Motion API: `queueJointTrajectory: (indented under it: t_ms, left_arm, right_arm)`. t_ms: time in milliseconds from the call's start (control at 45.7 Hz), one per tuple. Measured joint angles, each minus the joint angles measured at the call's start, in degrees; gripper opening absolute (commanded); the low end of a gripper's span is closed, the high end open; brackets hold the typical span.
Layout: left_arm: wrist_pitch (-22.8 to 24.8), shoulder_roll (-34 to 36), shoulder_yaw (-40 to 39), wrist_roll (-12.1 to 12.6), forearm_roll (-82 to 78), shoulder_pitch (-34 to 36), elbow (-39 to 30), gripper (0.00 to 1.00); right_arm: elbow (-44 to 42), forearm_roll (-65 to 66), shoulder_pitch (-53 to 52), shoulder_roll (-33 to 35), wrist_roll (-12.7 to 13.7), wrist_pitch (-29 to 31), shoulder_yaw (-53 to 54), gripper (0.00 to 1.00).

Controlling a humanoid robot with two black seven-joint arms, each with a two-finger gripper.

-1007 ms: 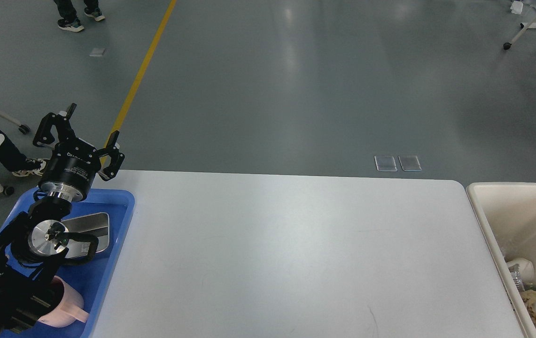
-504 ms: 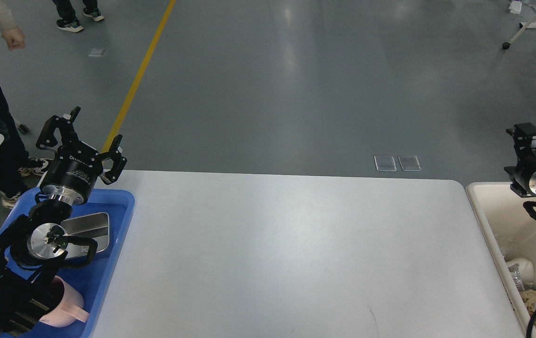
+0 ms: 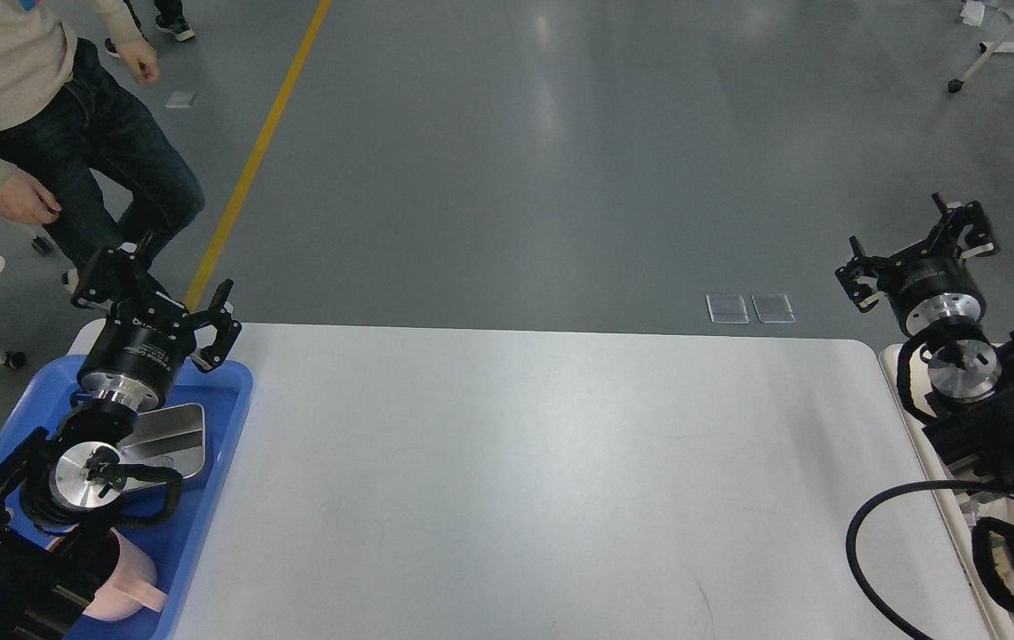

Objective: Tidy desktop

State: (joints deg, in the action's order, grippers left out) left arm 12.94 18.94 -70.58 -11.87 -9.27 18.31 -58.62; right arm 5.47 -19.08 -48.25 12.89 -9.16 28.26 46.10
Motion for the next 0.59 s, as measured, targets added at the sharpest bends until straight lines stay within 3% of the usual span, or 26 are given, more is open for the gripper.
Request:
queueJointTrajectory:
  t_ms: [219, 416, 591]
  left_arm:
    - [0.22, 0.78, -0.84, 0.0, 0.41, -2.17, -0.08, 0.97]
    - [0.26, 0.96, -1.72, -0.08, 0.41, -2.96, -0.11, 0.97]
    - [0.26, 1.18, -2.06, -0.09, 0.41, -3.1, -0.17, 0.97]
  right_arm:
    - [17.08, 0.26, 11.92, 3.86, -0.26, 3.82, 0.43, 1.0]
    - [36.25, 1.17, 22.27, 11.33, -2.92, 3.83, 5.81, 1.0]
    - [43.49, 4.36, 28.25, 14.44, -3.32, 3.65, 11.2, 1.0]
